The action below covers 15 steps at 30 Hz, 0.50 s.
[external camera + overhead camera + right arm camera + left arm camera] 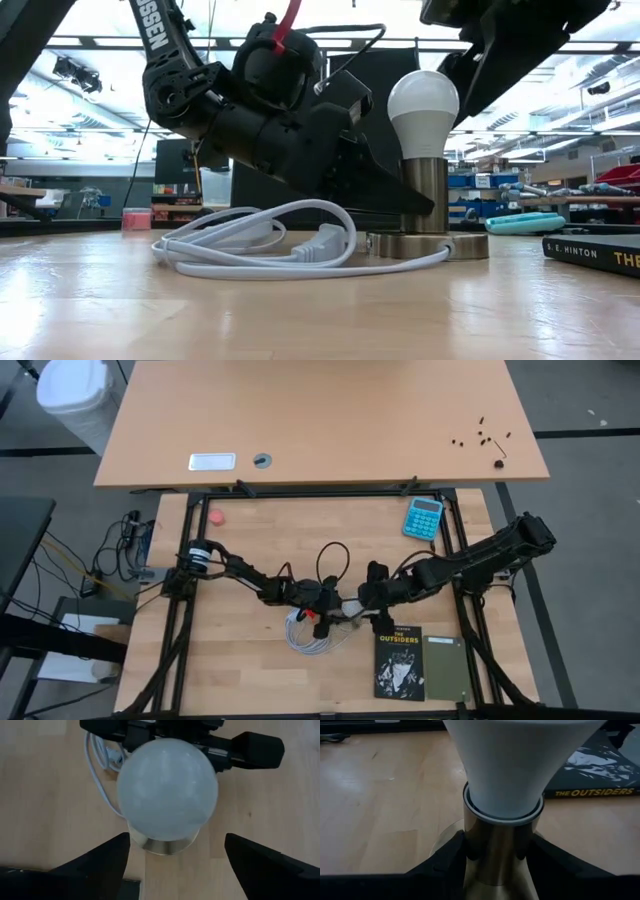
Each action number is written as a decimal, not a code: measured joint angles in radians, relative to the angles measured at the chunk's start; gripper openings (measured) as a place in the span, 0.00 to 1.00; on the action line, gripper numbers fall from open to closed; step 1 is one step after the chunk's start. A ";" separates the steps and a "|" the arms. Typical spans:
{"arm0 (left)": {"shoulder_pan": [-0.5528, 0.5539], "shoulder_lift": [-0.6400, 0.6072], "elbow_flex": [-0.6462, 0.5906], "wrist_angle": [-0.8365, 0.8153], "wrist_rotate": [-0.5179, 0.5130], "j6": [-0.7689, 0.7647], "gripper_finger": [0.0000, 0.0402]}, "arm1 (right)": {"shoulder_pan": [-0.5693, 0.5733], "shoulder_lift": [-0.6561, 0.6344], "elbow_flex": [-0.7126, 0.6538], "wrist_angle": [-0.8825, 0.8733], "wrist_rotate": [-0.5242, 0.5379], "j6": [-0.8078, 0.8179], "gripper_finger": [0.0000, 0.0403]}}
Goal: Screw lightbulb
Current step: Insert the white lightbulb into the silver lamp
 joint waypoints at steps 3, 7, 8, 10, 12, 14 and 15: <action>-0.002 0.000 0.000 0.000 0.003 0.006 0.46 | 0.005 0.000 0.000 0.000 -0.001 -0.008 0.86; -0.002 0.000 0.000 0.005 0.004 0.006 0.46 | 0.005 0.001 0.006 -0.011 -0.002 -0.004 0.87; -0.002 0.000 0.000 0.007 0.004 0.006 0.46 | 0.005 0.012 0.020 -0.026 -0.002 -0.004 0.87; -0.002 0.000 0.000 0.010 0.005 0.006 0.46 | 0.006 0.047 0.072 -0.083 0.005 -0.014 0.87; -0.002 0.000 0.000 0.010 0.005 0.006 0.46 | 0.009 0.103 0.145 -0.175 0.010 -0.038 0.87; -0.002 0.000 0.000 0.010 0.005 0.006 0.46 | 0.013 0.160 0.218 -0.261 0.010 -0.064 0.87; -0.002 0.000 0.000 0.010 0.005 0.006 0.46 | 0.013 0.184 0.250 -0.296 0.011 -0.079 0.87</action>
